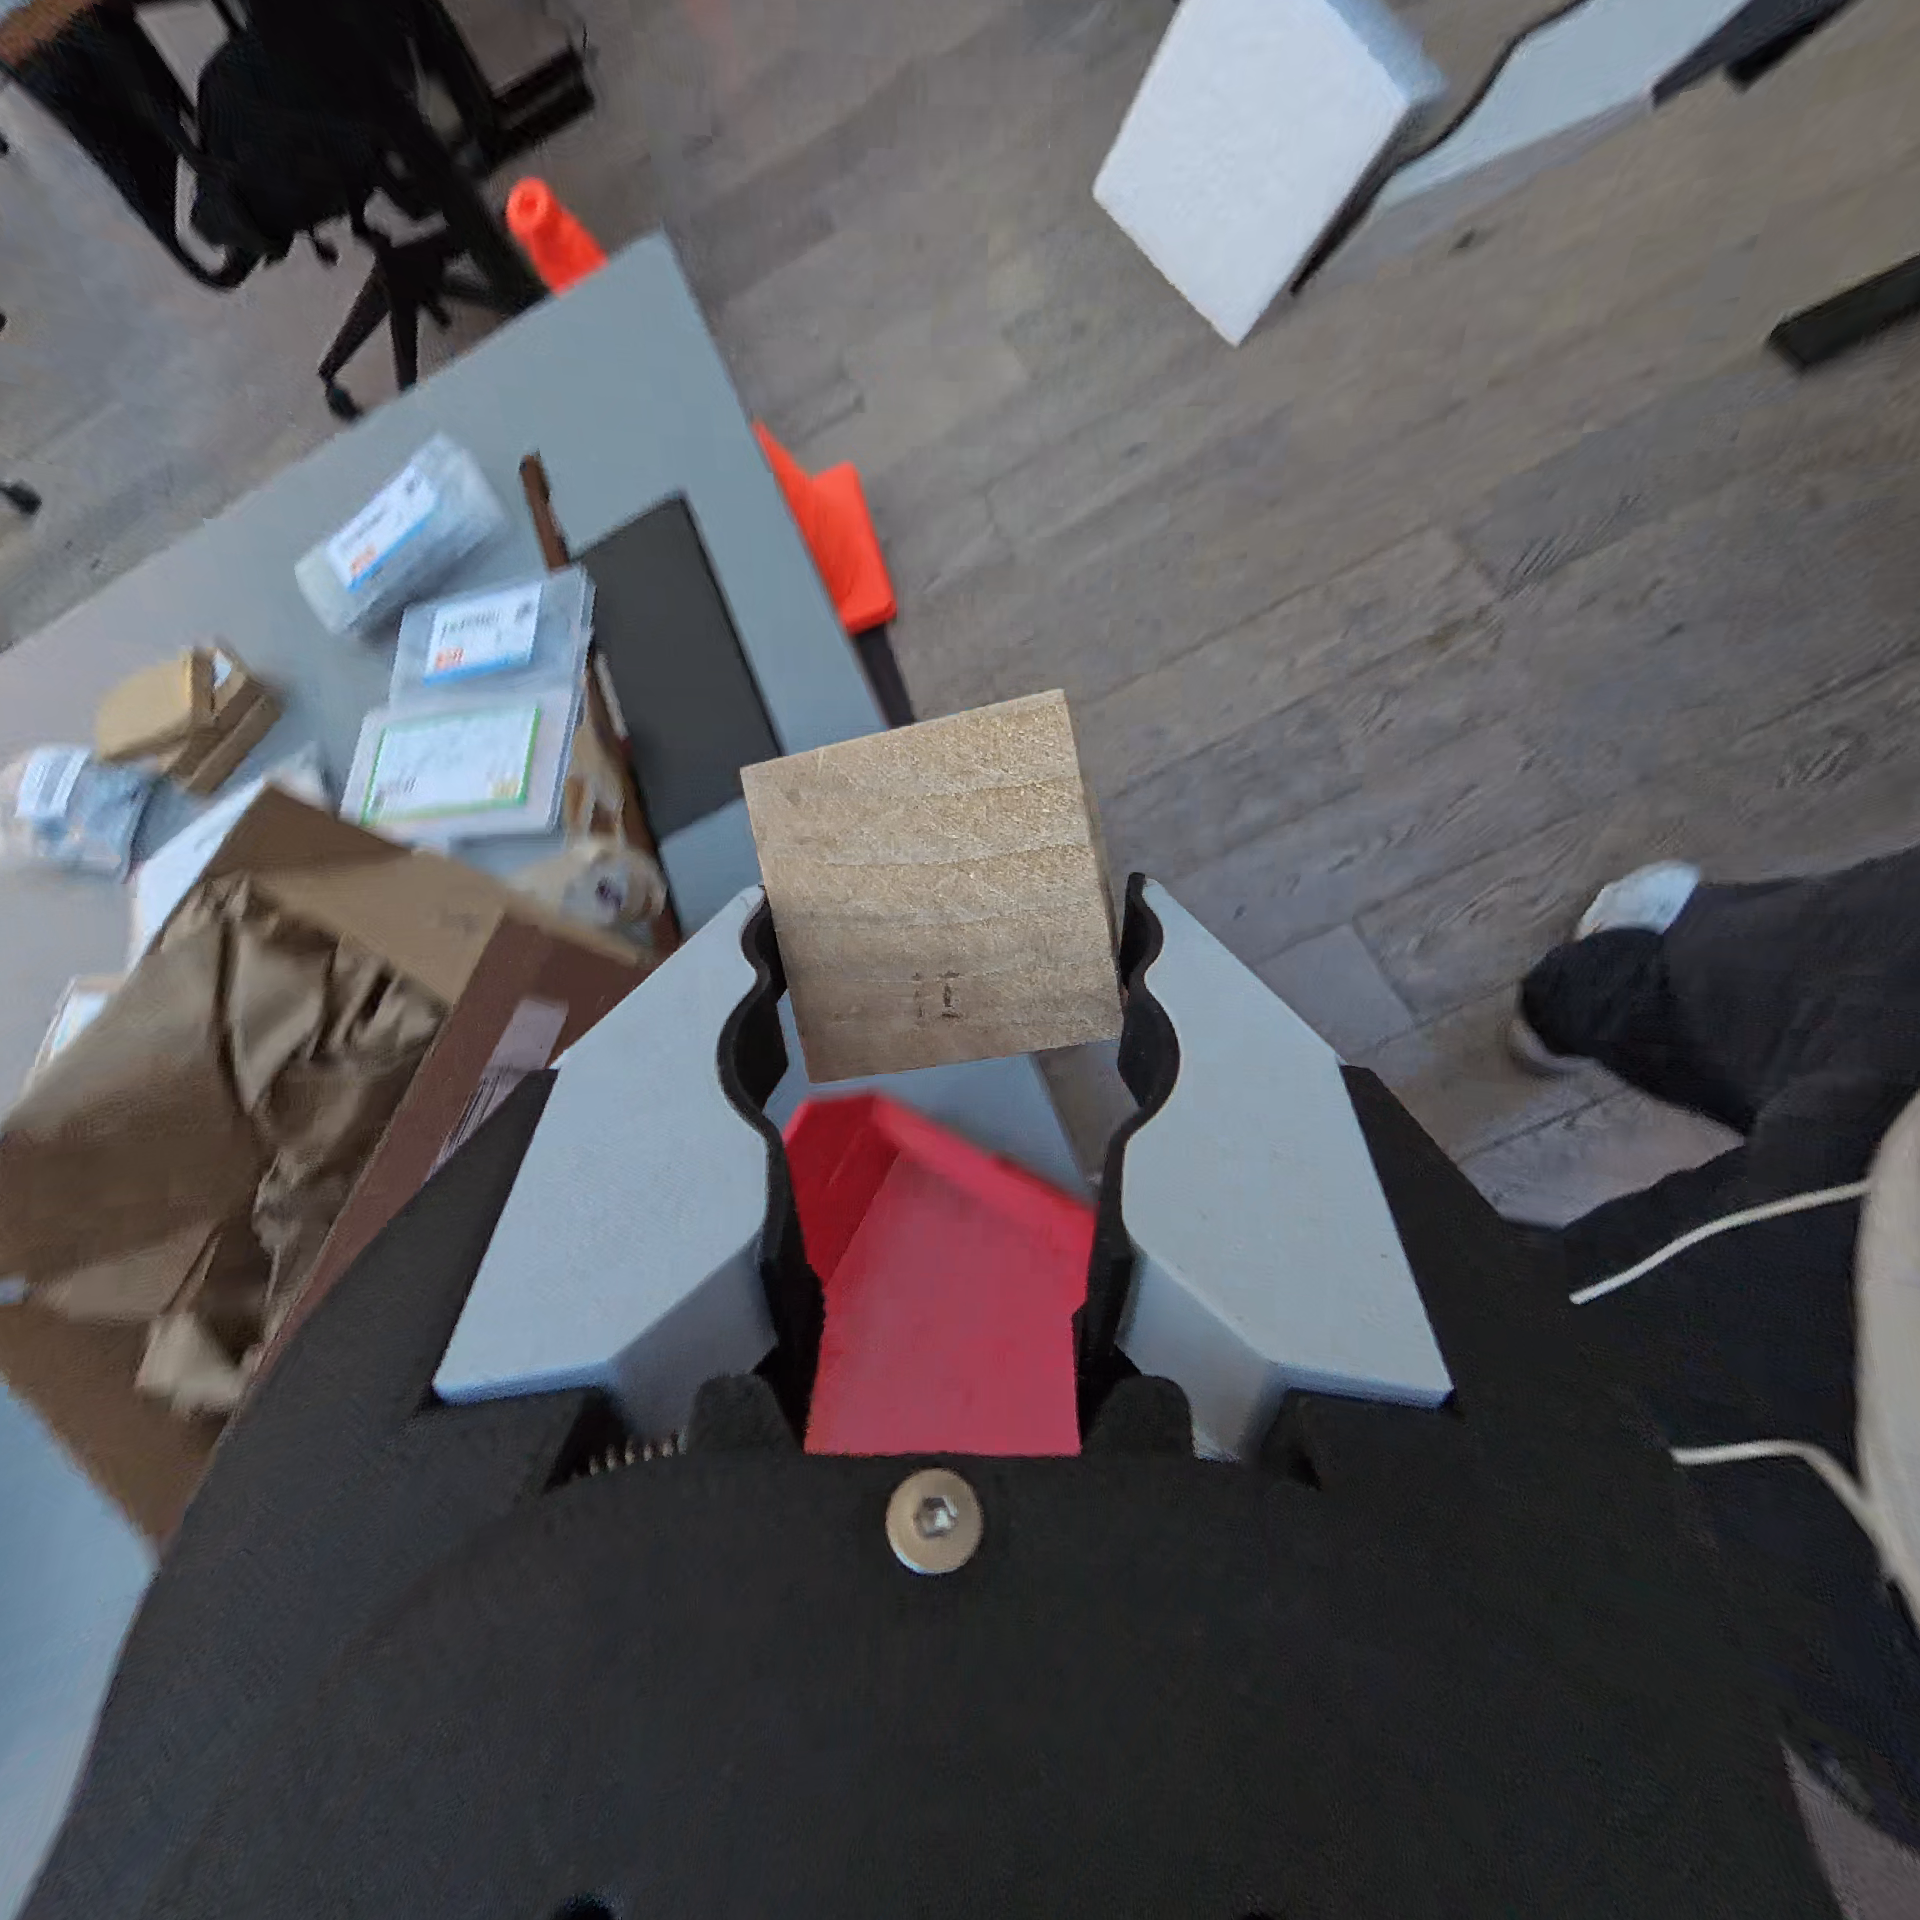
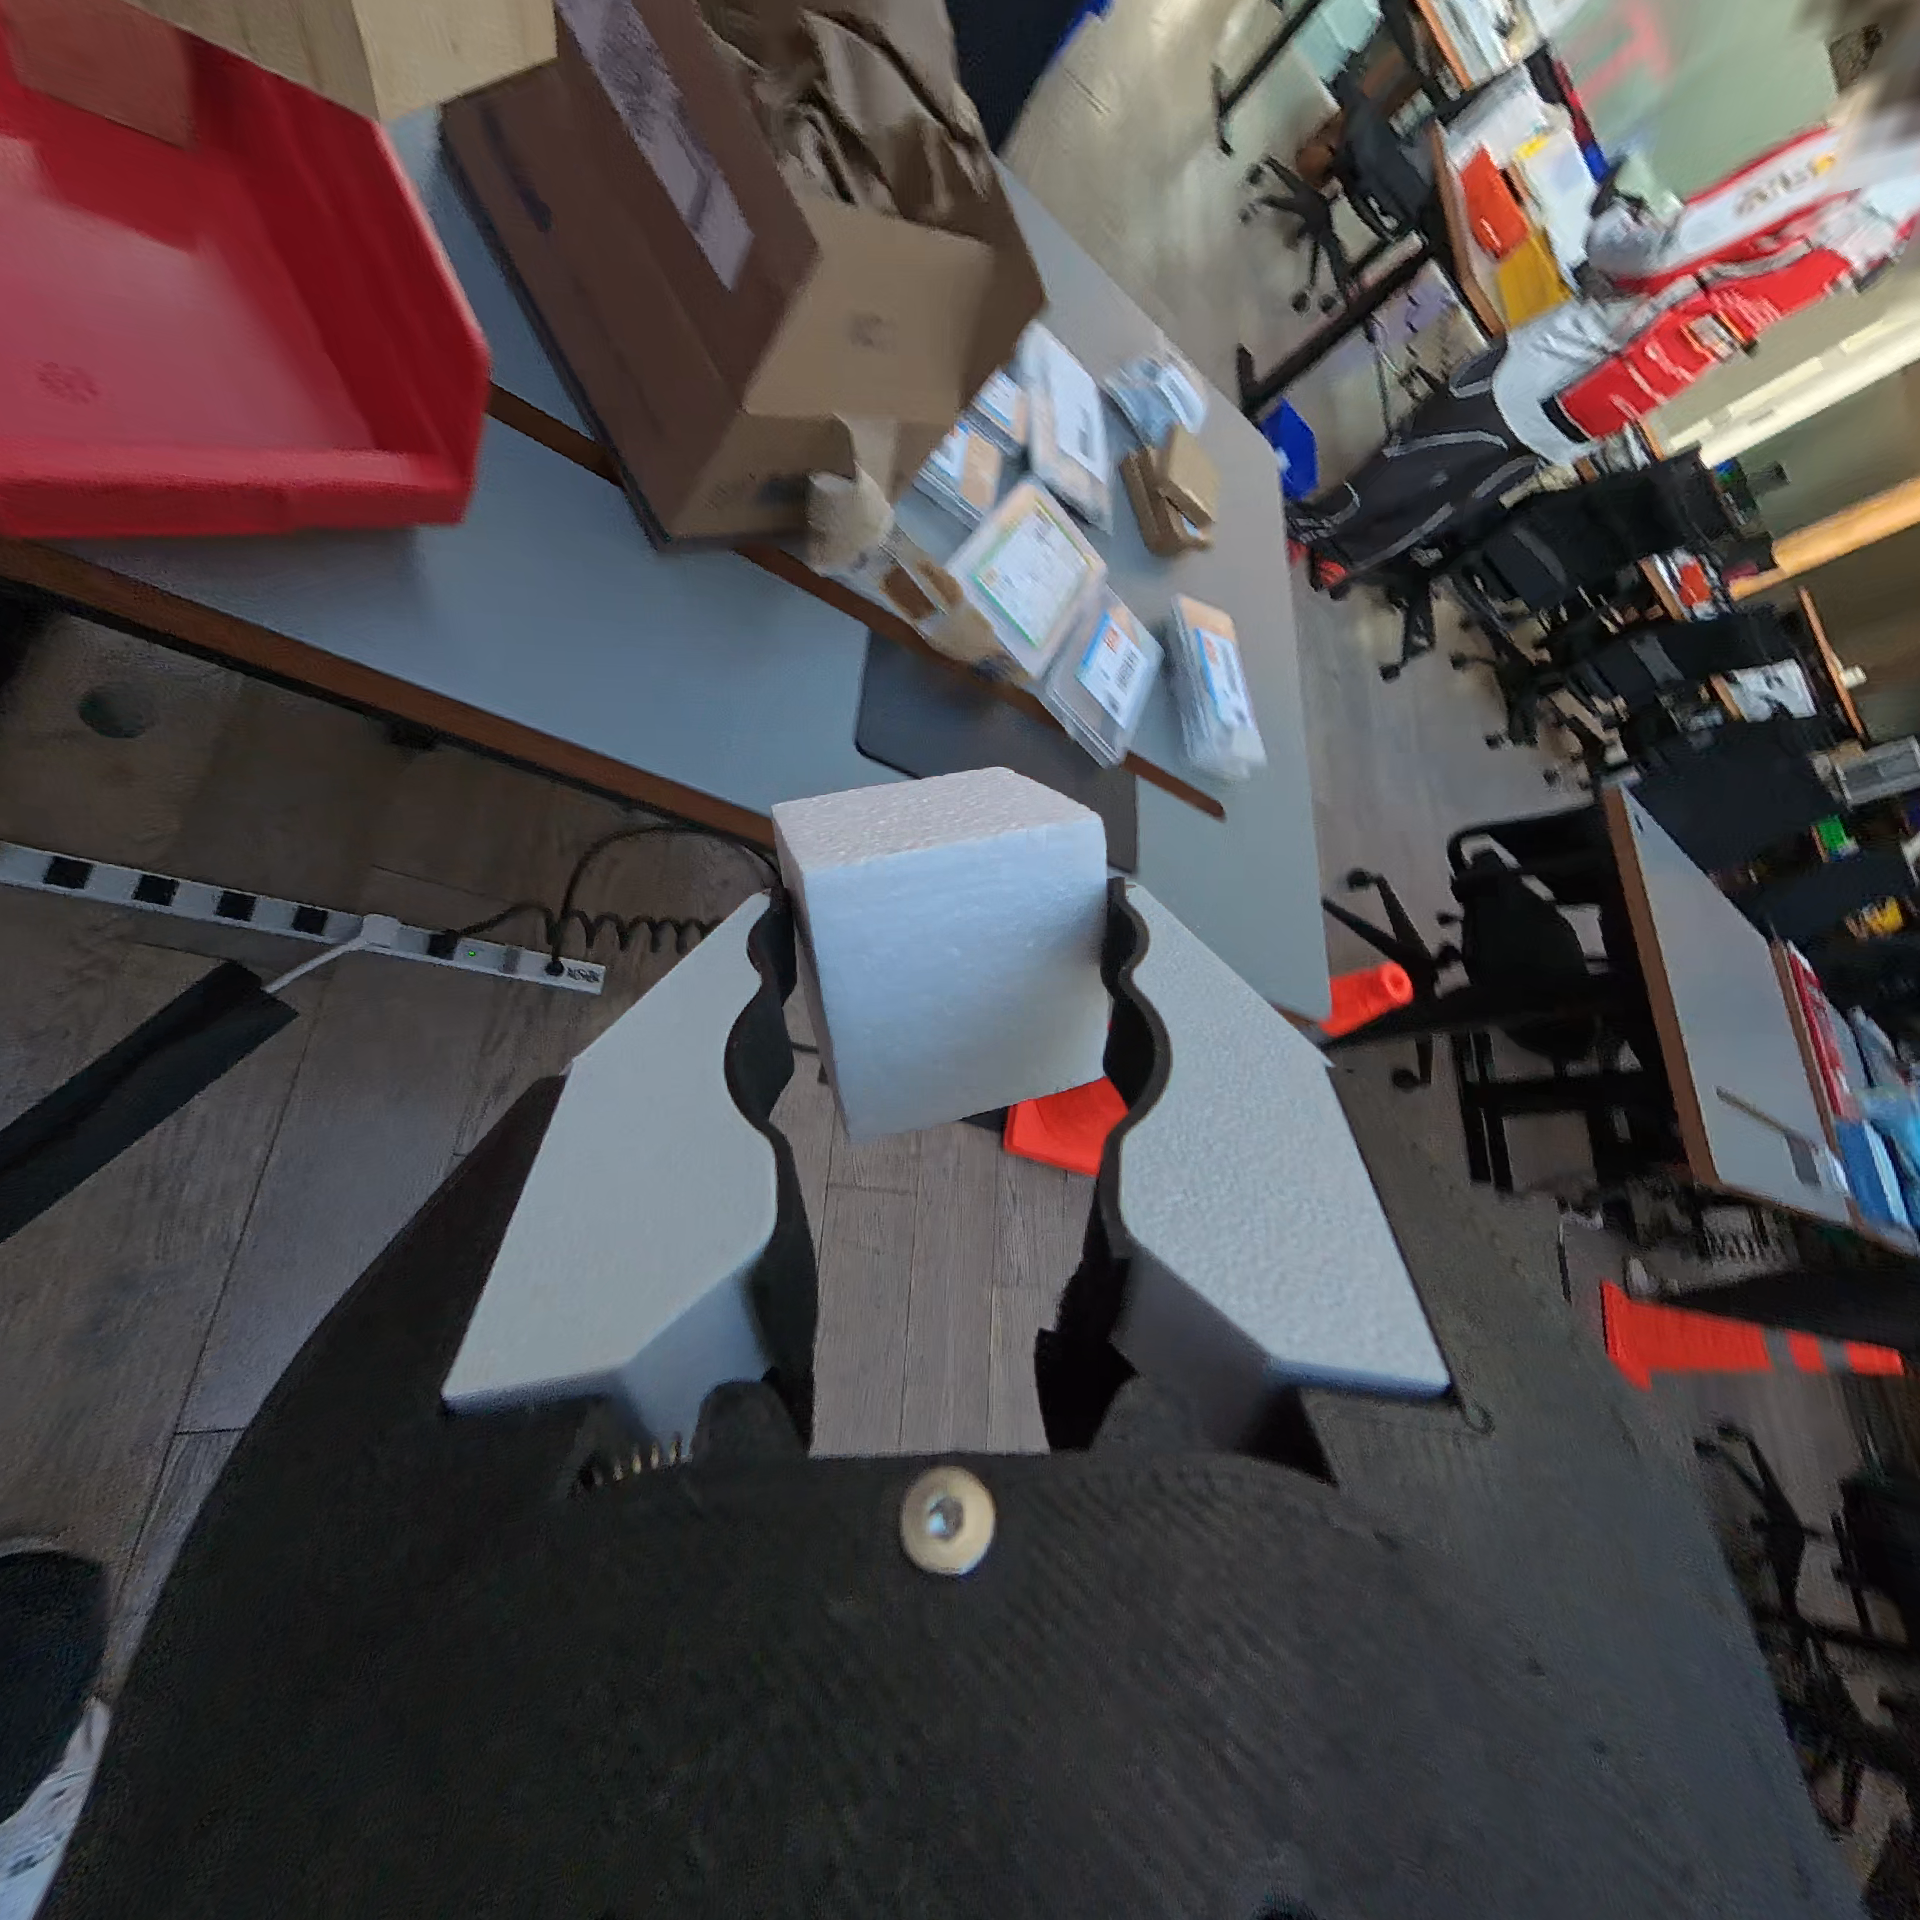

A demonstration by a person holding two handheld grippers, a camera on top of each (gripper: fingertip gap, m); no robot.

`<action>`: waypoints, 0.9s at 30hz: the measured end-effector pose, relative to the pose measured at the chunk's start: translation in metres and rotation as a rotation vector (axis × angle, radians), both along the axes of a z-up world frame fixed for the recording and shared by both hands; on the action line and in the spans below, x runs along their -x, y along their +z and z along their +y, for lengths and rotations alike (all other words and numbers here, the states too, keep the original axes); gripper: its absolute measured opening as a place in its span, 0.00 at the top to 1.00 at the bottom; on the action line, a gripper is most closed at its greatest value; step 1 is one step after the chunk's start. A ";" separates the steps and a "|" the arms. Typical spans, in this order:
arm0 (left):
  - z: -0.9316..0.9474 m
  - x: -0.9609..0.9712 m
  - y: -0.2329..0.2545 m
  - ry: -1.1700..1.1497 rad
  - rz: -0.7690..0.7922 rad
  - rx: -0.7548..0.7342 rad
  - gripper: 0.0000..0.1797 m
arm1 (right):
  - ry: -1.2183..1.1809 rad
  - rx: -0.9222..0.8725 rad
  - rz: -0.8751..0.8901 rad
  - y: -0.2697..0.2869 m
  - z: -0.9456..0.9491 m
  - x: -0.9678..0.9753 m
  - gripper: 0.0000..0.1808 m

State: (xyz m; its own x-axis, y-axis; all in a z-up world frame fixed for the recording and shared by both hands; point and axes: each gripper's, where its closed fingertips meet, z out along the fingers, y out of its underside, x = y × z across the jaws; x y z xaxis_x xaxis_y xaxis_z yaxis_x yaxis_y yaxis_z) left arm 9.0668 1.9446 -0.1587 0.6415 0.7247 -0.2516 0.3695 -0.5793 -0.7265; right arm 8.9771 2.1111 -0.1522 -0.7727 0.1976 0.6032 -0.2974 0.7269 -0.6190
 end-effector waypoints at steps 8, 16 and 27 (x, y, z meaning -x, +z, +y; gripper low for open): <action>0.365 0.099 0.138 -0.419 0.104 -0.356 0.65 | -0.739 0.083 0.023 0.068 0.464 -0.035 0.68; 0.697 0.069 0.235 -0.989 0.054 -0.516 0.65 | -1.351 0.140 0.128 0.161 0.785 -0.193 0.68; 0.893 -0.050 0.272 -1.481 -0.237 -0.743 0.65 | -1.695 0.485 -0.009 0.244 0.892 -0.319 0.68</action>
